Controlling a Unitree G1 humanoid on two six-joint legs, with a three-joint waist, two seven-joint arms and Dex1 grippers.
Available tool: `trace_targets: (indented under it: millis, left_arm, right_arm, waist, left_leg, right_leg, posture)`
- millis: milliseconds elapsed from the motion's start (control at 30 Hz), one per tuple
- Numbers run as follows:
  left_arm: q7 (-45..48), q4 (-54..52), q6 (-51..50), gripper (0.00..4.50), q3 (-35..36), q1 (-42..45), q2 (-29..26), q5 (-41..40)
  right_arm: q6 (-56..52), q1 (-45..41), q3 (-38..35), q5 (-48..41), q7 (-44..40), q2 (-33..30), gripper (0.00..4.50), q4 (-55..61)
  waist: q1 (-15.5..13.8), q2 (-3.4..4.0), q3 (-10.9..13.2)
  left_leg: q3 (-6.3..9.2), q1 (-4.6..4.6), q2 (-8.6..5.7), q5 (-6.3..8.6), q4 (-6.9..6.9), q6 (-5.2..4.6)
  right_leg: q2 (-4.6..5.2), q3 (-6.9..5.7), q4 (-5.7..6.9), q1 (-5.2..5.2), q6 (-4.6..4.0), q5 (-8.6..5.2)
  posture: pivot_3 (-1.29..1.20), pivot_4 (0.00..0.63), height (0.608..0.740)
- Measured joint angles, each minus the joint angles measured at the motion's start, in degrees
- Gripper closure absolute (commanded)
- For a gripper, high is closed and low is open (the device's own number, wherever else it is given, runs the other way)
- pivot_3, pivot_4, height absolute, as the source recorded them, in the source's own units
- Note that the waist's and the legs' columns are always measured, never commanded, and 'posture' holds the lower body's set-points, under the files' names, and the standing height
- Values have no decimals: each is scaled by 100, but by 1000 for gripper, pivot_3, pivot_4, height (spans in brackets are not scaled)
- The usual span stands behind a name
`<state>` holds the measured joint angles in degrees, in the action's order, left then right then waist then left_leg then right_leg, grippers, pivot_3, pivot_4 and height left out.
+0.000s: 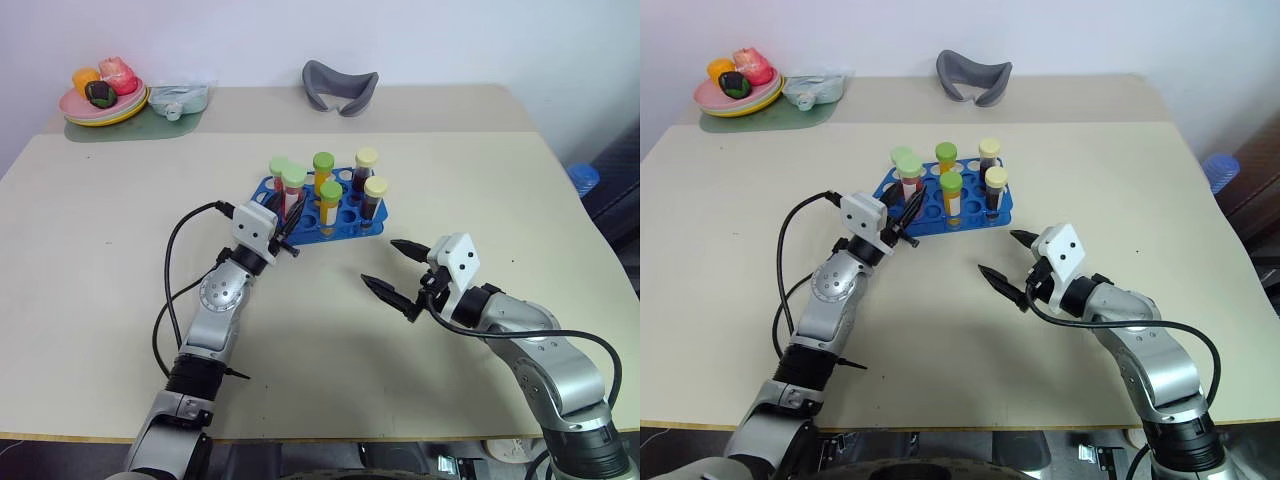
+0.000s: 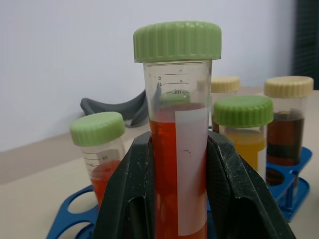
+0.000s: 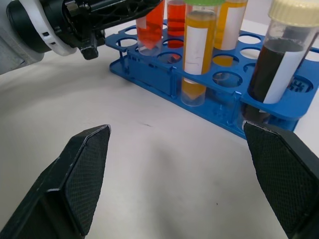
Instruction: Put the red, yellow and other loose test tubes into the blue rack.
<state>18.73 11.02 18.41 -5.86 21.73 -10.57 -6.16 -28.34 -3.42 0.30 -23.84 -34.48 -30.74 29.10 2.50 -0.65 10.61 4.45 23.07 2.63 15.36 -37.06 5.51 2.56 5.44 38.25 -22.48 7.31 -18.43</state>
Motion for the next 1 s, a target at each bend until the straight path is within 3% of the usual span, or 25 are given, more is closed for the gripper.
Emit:
trace_targets:
  millis: [1000]
  left_arm:
    - [-13, -162, -129, 3743, 81, -127, 37, 198]
  right_arm:
    - [1, -6, 71, 7, 16, 59, 146, 0]
  waist:
    - [1, 0, -1]
  left_leg:
    - [1, -19, 0, 7, 3, -12]
  right_leg:
    - [-1, 1, -2, 17, 0, 0]
  posture:
    - [0, 150, 740]
